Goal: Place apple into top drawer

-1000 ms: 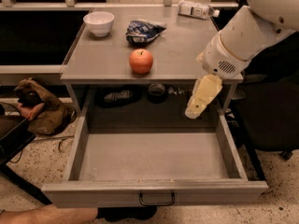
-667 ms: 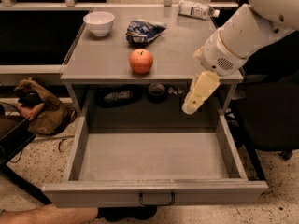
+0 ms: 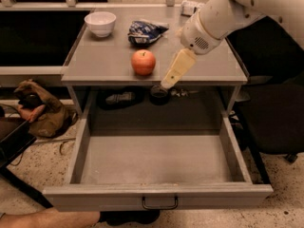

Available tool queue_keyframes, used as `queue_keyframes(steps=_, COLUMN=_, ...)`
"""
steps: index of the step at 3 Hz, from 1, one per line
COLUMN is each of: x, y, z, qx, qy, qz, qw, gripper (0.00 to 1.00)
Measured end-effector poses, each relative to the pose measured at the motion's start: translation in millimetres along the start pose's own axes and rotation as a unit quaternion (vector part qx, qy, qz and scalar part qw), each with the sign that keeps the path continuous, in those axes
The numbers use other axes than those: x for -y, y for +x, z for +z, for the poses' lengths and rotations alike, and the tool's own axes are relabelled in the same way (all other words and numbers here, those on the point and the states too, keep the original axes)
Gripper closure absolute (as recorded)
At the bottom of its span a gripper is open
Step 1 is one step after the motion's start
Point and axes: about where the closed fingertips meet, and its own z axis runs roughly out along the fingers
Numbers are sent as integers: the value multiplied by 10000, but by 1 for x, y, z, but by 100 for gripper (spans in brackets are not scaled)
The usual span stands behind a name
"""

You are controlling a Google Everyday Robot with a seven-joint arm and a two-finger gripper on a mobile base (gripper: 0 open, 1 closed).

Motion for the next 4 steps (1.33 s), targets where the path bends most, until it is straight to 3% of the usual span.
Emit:
queue_keyframes(steps=1, x=31, y=-23, z=28, qx=262, qy=36, qz=-9, qw=9996, gripper=0)
queue_keyframes(steps=4, x=55, y=-30, z=77, qx=170, qy=-246, qz=-24, qw=9996, gripper=0)
